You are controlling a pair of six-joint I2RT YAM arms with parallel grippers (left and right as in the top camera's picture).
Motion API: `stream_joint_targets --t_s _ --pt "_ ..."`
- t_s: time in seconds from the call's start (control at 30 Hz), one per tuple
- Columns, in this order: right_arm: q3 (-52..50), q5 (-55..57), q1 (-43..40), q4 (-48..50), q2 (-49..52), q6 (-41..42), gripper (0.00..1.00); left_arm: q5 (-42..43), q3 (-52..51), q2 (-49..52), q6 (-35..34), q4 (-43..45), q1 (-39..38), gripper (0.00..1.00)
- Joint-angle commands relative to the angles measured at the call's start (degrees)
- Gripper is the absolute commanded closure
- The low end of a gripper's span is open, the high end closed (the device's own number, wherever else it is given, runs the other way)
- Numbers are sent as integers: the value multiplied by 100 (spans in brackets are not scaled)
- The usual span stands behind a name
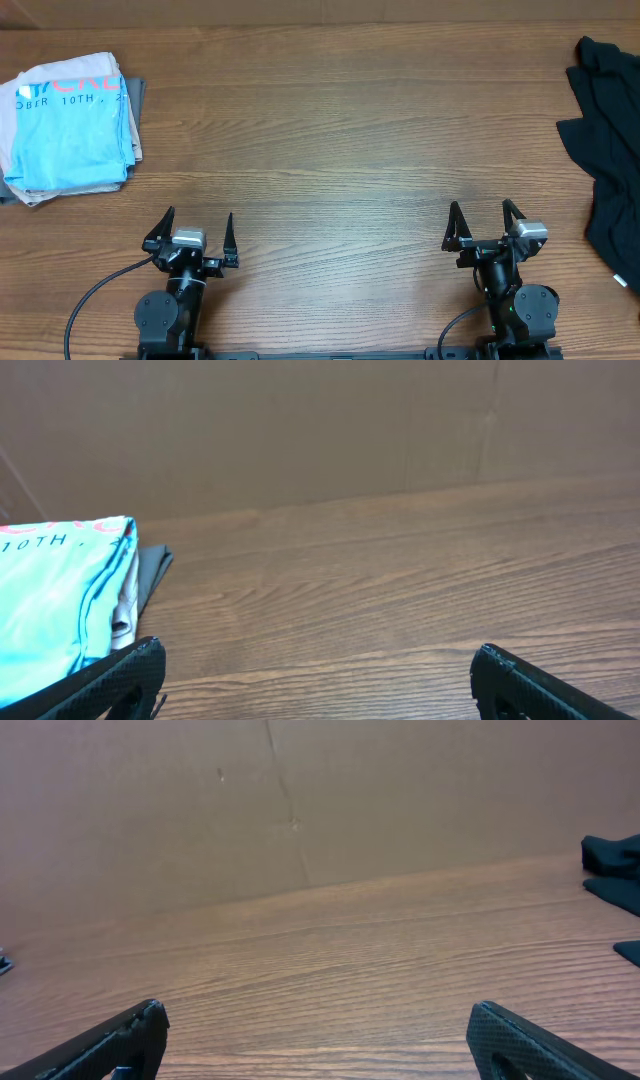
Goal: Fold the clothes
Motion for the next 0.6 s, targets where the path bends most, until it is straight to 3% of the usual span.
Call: stream_joint_targets --t_s 0.0,0.57 --pt "-59 22 -24 37 -50 -22 0 -63 -31 -72 151 -11 -42 0" --pt "-59 22 -24 37 -50 -22 0 -63 -31 -72 151 -13 -42 0"
